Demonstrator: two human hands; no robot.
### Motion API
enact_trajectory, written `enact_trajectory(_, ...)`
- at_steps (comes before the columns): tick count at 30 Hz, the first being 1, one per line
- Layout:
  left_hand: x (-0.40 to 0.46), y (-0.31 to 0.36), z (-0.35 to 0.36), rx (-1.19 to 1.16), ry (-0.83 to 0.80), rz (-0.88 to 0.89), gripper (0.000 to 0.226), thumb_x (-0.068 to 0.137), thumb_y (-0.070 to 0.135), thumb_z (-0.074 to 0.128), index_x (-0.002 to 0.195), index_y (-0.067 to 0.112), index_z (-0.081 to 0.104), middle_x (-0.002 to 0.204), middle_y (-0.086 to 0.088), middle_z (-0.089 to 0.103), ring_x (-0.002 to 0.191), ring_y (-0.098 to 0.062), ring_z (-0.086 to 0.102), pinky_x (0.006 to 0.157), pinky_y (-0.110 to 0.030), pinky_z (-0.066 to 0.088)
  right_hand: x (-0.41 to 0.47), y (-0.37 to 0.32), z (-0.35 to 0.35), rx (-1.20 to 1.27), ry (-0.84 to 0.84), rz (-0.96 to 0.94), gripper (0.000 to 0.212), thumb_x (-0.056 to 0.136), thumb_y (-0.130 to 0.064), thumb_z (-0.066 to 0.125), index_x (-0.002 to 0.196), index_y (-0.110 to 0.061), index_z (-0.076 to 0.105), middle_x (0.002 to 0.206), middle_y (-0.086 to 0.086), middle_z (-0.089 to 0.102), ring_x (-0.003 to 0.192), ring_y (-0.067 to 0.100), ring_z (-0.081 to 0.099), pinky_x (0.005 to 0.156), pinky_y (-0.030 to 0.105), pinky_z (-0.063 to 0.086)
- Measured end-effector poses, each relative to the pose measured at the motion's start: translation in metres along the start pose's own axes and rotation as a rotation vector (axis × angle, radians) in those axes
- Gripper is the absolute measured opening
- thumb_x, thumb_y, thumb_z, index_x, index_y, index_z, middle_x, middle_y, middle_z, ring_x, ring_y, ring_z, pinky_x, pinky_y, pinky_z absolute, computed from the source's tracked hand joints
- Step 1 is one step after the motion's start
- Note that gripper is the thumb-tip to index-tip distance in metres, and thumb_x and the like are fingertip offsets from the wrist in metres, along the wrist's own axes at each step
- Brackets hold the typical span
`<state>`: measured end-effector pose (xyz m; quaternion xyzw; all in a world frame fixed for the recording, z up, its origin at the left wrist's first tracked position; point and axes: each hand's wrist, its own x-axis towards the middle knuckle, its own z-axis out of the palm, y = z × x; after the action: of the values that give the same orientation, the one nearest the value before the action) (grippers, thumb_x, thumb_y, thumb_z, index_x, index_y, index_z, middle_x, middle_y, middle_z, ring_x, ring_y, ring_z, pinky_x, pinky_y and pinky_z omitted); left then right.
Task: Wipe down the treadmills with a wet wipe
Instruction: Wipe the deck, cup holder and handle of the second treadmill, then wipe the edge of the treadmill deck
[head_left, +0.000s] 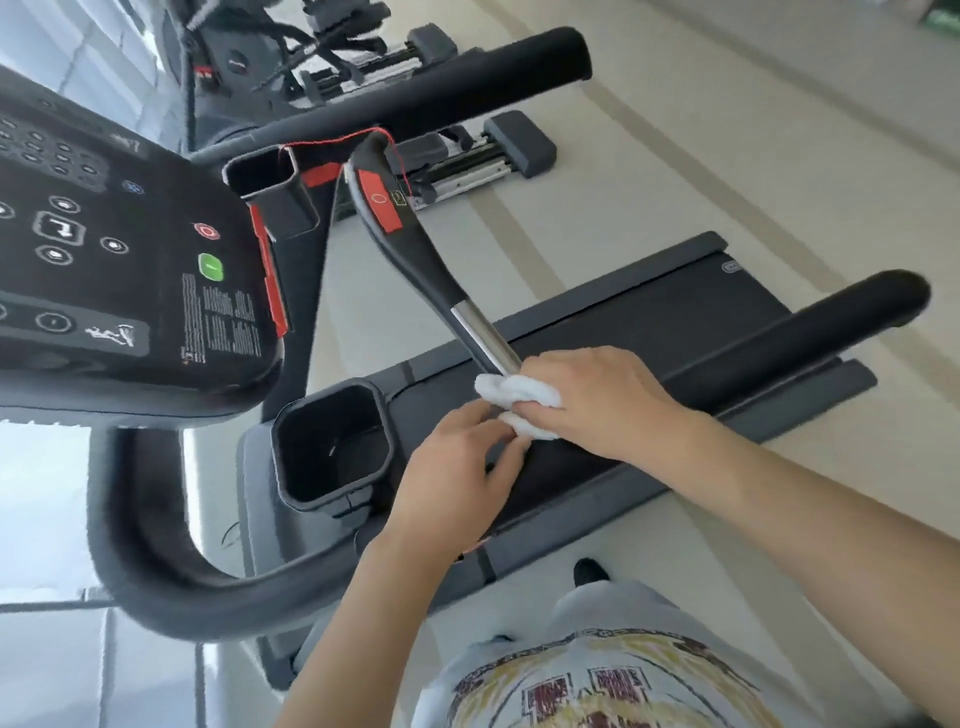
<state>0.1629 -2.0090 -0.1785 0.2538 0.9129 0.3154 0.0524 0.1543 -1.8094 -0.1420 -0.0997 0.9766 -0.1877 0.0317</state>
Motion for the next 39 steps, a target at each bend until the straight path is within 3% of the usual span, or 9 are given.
enact_trajectory(2, -0.008, -0.004, -0.007, -0.024, -0.032, 0.018, 0.024, 0.106, 0.037, 0.057, 0.118, 0.028, 0.076, 0.138, 0.022, 0.058, 0.111, -0.003, 0.06, 0.082, -0.031, 0.056, -0.011, -0.017, -0.002, -0.072, 0.058, 0.081, 0.023, 0.097, -0.052, 0.053, 0.076, -0.047, 0.044, 0.076, -0.002, 0.058, 0.065, 0.02, 0.058, 0.059, 0.038, 0.05)
enact_trajectory(6, -0.019, -0.01, -0.014, -0.029, -0.071, 0.057, 0.025, 0.105, 0.036, 0.057, 0.122, 0.025, 0.072, 0.134, 0.02, 0.059, 0.107, -0.001, 0.062, 0.084, -0.032, 0.056, -0.027, -0.043, 0.012, -0.131, 0.232, 0.294, 0.043, 0.096, -0.032, 0.062, 0.068, -0.031, 0.029, 0.08, 0.002, 0.059, 0.067, 0.029, 0.06, 0.054, 0.035, 0.038)
enact_trajectory(12, -0.031, -0.009, -0.022, -0.113, -0.063, -0.075, 0.029, 0.104, 0.039, 0.057, 0.13, 0.028, 0.065, 0.122, 0.018, 0.066, 0.098, 0.004, 0.064, 0.08, -0.023, 0.053, -0.057, -0.062, 0.039, 0.063, 0.436, 0.474, 0.025, 0.099, -0.037, 0.057, 0.084, -0.019, 0.048, 0.074, -0.006, 0.049, 0.063, 0.018, 0.048, 0.05, 0.025, 0.022)
enact_trajectory(15, -0.032, -0.004, -0.022, -0.198, -0.116, 0.012, 0.022, 0.104, 0.034, 0.058, 0.124, 0.029, 0.064, 0.114, 0.021, 0.065, 0.094, 0.015, 0.062, 0.073, -0.007, 0.047, -0.083, -0.067, 0.053, 0.16, 0.483, 0.54, 0.025, 0.097, -0.035, 0.06, 0.083, -0.016, 0.05, 0.073, -0.005, 0.051, 0.065, 0.018, 0.051, 0.052, 0.03, 0.033)
enact_trajectory(19, -0.029, 0.014, -0.006, -0.167, -0.165, 0.236, 0.034, 0.102, 0.034, 0.058, 0.135, 0.025, 0.064, 0.137, 0.014, 0.061, 0.129, -0.008, 0.051, 0.104, -0.023, 0.04, -0.126, -0.064, 0.062, 0.184, 0.552, 0.63, 0.03, 0.097, -0.039, 0.063, 0.082, -0.017, 0.05, 0.072, -0.004, 0.052, 0.063, 0.018, 0.051, 0.053, 0.033, 0.038)
enact_trajectory(26, -0.02, 0.067, 0.044, -0.073, -0.216, 0.489, 0.037, 0.099, 0.038, 0.057, 0.127, 0.018, 0.07, 0.137, 0.003, 0.066, 0.129, -0.02, 0.057, 0.115, -0.057, 0.039, -0.213, -0.034, 0.064, 0.201, 0.633, 0.874, 0.031, 0.098, -0.042, 0.062, 0.083, -0.017, 0.049, 0.076, -0.004, 0.053, 0.066, 0.019, 0.053, 0.056, 0.037, 0.043)
enact_trajectory(30, -0.019, 0.109, 0.079, -0.136, -0.329, 0.558, 0.035, 0.101, 0.034, 0.06, 0.129, 0.016, 0.069, 0.139, 0.002, 0.064, 0.133, -0.015, 0.052, 0.112, -0.038, 0.045, -0.27, -0.02, 0.068, 0.225, 0.652, 1.003, 0.03, 0.098, -0.043, 0.06, 0.085, -0.017, 0.049, 0.077, -0.004, 0.053, 0.067, 0.016, 0.053, 0.058, 0.036, 0.043)
enact_trajectory(34, -0.031, 0.16, 0.115, -0.101, -0.438, 0.676, 0.037, 0.101, 0.036, 0.058, 0.131, 0.017, 0.068, 0.14, 0.003, 0.064, 0.134, -0.015, 0.051, 0.109, -0.007, 0.027, -0.332, -0.005, 0.067, 0.226, 0.688, 1.098, 0.031, 0.098, -0.046, 0.056, 0.092, -0.015, 0.055, 0.082, -0.004, 0.056, 0.071, 0.021, 0.055, 0.062, 0.038, 0.048)
enact_trajectory(39, -0.055, 0.221, 0.163, -0.105, -0.588, 0.791, 0.035, 0.101, 0.032, 0.062, 0.132, 0.016, 0.068, 0.141, 0.004, 0.062, 0.134, -0.013, 0.049, 0.107, -0.002, 0.025, -0.412, 0.011, 0.068, 0.262, 0.74, 1.227, 0.032, 0.099, -0.047, 0.057, 0.089, -0.017, 0.053, 0.08, -0.005, 0.054, 0.07, 0.018, 0.053, 0.059, 0.036, 0.041)
